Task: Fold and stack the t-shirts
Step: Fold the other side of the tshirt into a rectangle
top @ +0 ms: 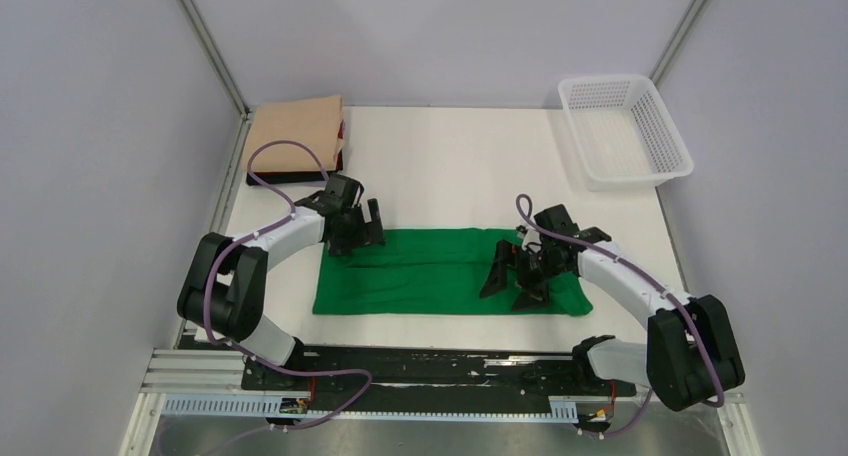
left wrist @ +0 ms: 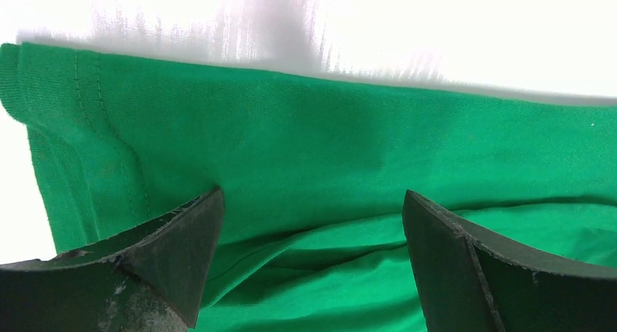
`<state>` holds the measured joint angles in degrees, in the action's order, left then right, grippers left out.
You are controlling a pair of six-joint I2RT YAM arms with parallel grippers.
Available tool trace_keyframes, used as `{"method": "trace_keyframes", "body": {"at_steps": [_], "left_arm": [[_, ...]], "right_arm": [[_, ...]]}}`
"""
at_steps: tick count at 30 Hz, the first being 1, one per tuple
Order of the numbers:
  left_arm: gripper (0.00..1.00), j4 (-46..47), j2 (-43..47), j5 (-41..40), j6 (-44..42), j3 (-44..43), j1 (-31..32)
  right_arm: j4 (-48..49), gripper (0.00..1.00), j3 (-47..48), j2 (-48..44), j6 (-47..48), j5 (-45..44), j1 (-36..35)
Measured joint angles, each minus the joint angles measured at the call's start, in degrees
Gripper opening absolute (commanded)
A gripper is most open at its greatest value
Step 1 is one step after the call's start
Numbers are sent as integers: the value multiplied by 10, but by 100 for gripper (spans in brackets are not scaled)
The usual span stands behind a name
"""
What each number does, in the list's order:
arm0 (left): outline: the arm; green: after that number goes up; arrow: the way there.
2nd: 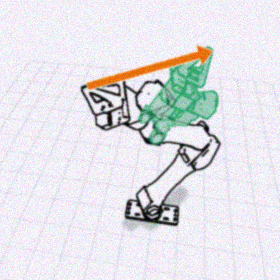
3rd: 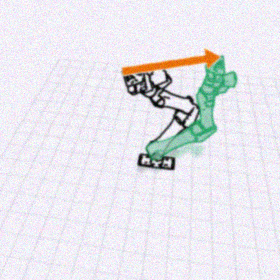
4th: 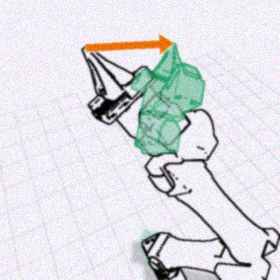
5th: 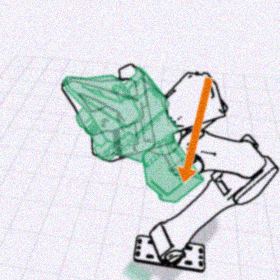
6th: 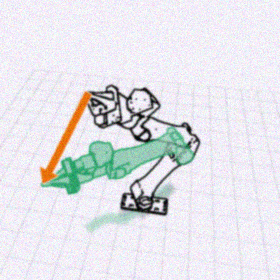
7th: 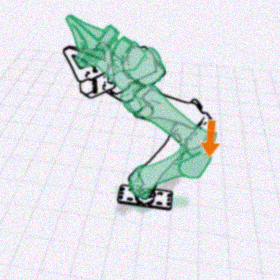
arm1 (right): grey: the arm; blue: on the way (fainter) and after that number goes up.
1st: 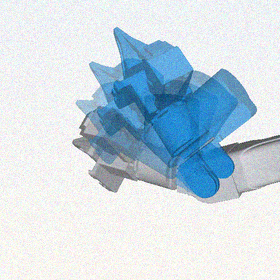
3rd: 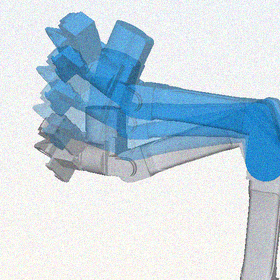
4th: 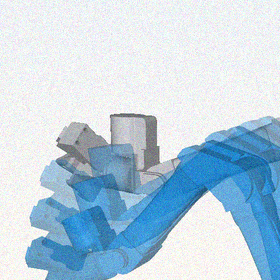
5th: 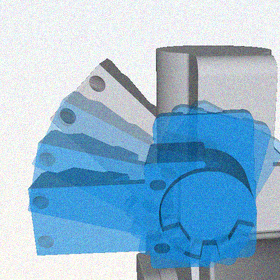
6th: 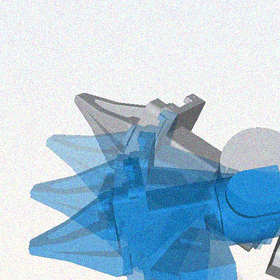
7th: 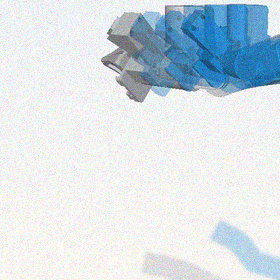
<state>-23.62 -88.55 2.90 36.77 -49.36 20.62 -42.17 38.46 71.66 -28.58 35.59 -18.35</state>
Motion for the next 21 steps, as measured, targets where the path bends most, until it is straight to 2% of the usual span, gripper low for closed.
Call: {"method": "trace_keyframes", "body": {"at_steps": [5, 11, 16, 21], "left_arm": [[100, -8, 0, -7, 0, -2, 0], [100, -11, 0, -9, -3, -2, 0], [100, -14, 0, -10, -7, -2, 0], [100, -15, 0, -11, -7, -3, 0]], "right_arm": [[-40, 100, 20, -33, -1, -10, -31], [-30, 100, 135, -41, 15, -113, -5], [27, 100, 172, 53, 33, -155, 54], [51, 100, 172, 155, 38, -175, 62]]}}
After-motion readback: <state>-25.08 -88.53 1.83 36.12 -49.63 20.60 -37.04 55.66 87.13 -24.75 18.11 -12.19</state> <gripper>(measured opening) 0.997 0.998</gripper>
